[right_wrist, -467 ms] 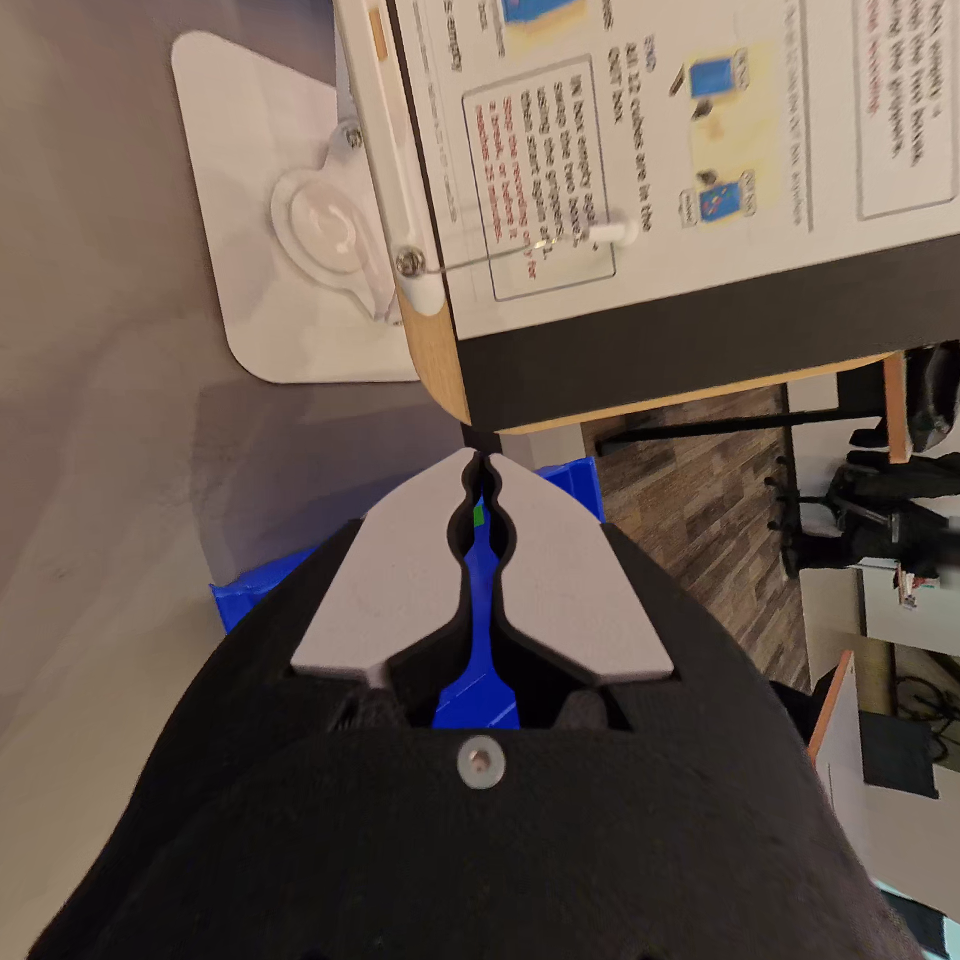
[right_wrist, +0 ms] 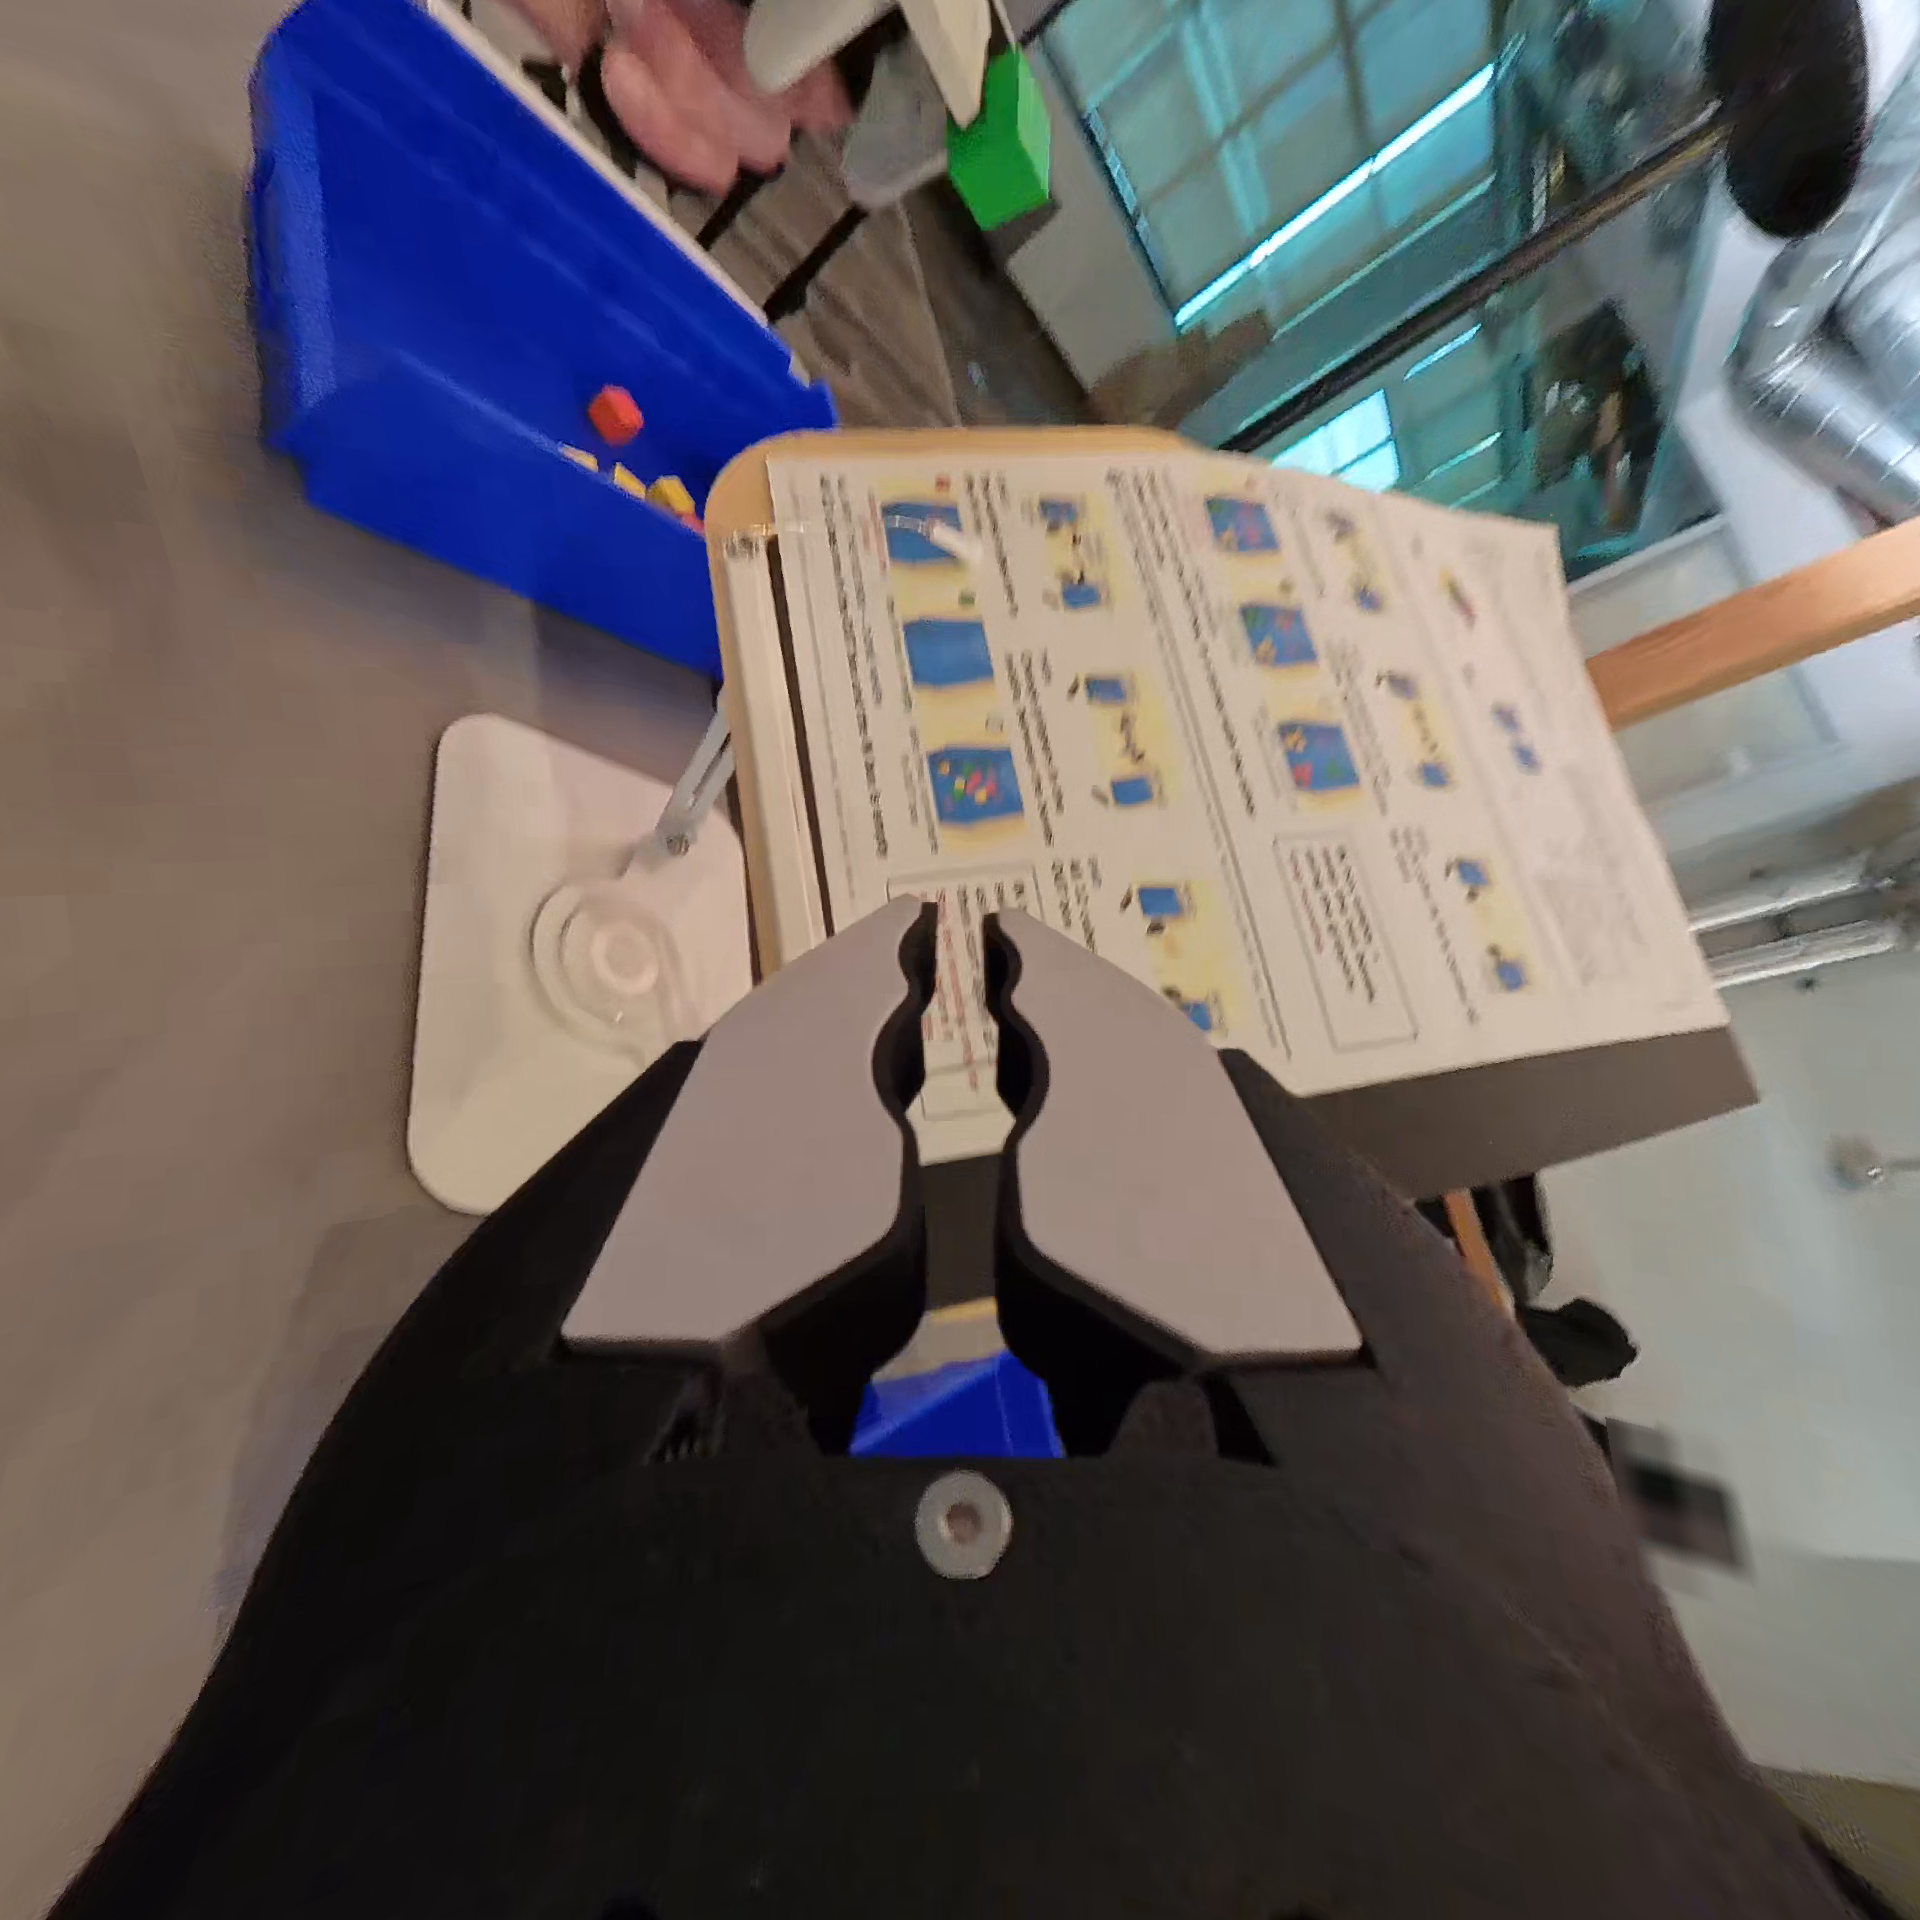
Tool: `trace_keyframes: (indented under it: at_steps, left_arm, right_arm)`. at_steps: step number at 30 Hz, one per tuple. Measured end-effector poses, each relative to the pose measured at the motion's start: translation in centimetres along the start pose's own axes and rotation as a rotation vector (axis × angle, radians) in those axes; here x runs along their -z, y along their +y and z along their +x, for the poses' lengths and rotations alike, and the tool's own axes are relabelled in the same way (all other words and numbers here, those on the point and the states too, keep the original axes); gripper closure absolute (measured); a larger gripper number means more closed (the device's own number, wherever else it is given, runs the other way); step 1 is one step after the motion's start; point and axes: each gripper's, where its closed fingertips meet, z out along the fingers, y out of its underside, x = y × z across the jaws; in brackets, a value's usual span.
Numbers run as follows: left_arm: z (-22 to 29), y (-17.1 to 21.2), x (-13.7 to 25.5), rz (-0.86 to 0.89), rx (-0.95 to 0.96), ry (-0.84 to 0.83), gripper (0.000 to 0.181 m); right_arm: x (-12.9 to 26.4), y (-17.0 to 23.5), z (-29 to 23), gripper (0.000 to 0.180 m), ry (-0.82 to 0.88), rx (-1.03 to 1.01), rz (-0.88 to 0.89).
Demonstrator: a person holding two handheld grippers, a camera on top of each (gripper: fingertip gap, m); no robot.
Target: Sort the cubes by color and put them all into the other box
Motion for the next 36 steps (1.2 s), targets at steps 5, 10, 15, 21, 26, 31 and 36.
trace_keyframes:
  at_steps: [5,10,15,21,26,31,36]
  left_arm:
    - [4.5,-0.8,-3.6,0.112,0.073,0.171,0.160]
    - [7.8,-0.8,-7.0,0.200,0.145,0.297,0.160]
    - [10.2,0.1,-9.5,0.228,0.194,0.383,0.160]
    - [12.5,1.7,-11.4,0.203,0.266,0.492,0.160]
    - [13.7,2.3,-12.0,0.195,0.285,0.555,0.160]
    - [14.1,2.9,-12.3,0.176,0.307,0.589,0.160]
    - [14.4,3.2,-12.5,0.173,0.324,0.607,0.160]
  right_arm:
    - [-0.9,-3.4,-0.7,0.148,0.087,0.075,0.146]
    - [-0.8,-5.5,-1.4,0.140,0.150,0.149,0.248]
    - [-0.4,-6.3,-1.5,0.136,0.181,0.177,0.306]
    - [0.1,-6.9,-2.3,0.139,0.167,0.232,0.352]
    - [0.1,-7.3,-3.2,0.140,0.137,0.263,0.365]
    - [0.0,-7.6,-3.8,0.141,0.123,0.291,0.364]
    - [0.0,-7.6,-4.1,0.147,0.104,0.296,0.369]
